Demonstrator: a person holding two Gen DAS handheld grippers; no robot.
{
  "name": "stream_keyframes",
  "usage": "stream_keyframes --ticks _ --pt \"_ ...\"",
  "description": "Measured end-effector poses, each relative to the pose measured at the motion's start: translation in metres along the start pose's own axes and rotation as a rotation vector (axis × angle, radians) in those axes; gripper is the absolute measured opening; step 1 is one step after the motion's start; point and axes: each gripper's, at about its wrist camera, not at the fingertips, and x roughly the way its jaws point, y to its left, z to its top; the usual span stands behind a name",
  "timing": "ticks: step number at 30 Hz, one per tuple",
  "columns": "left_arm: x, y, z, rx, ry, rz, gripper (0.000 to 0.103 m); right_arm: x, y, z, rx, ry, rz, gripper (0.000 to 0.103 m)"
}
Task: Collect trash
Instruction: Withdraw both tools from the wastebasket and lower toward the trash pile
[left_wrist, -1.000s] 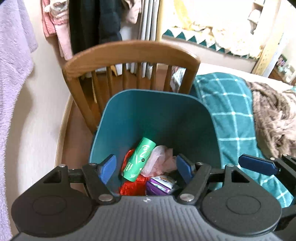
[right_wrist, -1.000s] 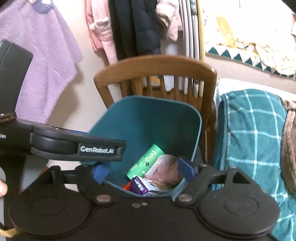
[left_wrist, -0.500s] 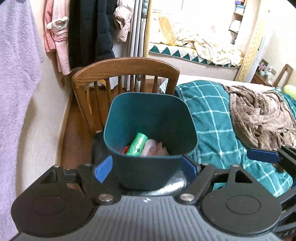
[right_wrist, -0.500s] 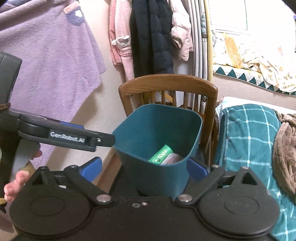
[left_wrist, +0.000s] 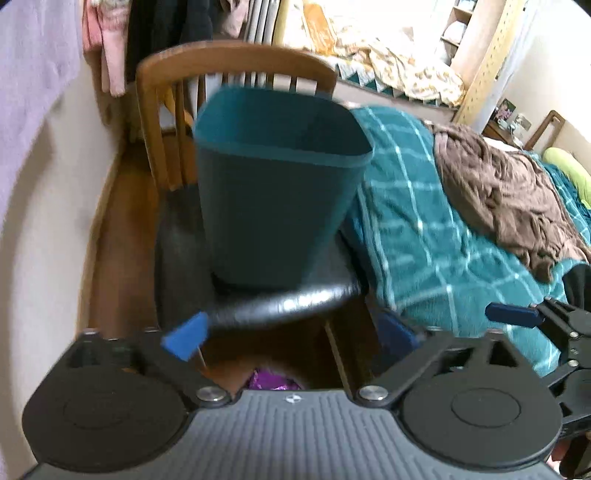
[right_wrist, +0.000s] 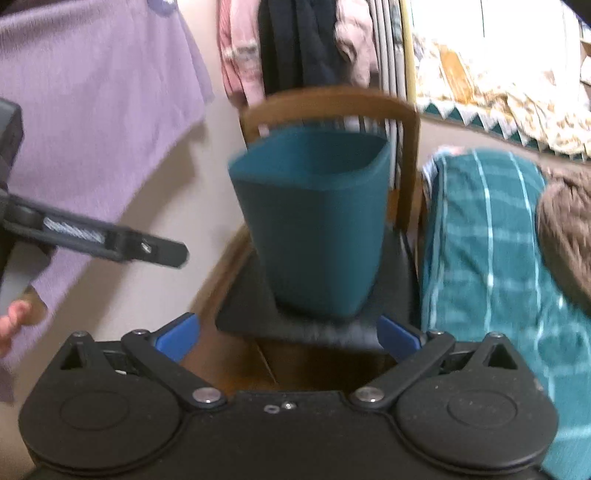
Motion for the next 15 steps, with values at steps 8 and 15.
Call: stream_keyframes --ticks 8,15 --pt "0.086 0.037 -0.095 -0.065 0.126 0.03 0.103 0.07 -0.013 -0.092 0.069 0.145 -0.024 0.103" --pt "0.178 0.074 -0.183 -0.151 0.258 0.062 0.103 0.154 -0.013 -0.192 0.012 0.309 0.0 0.1"
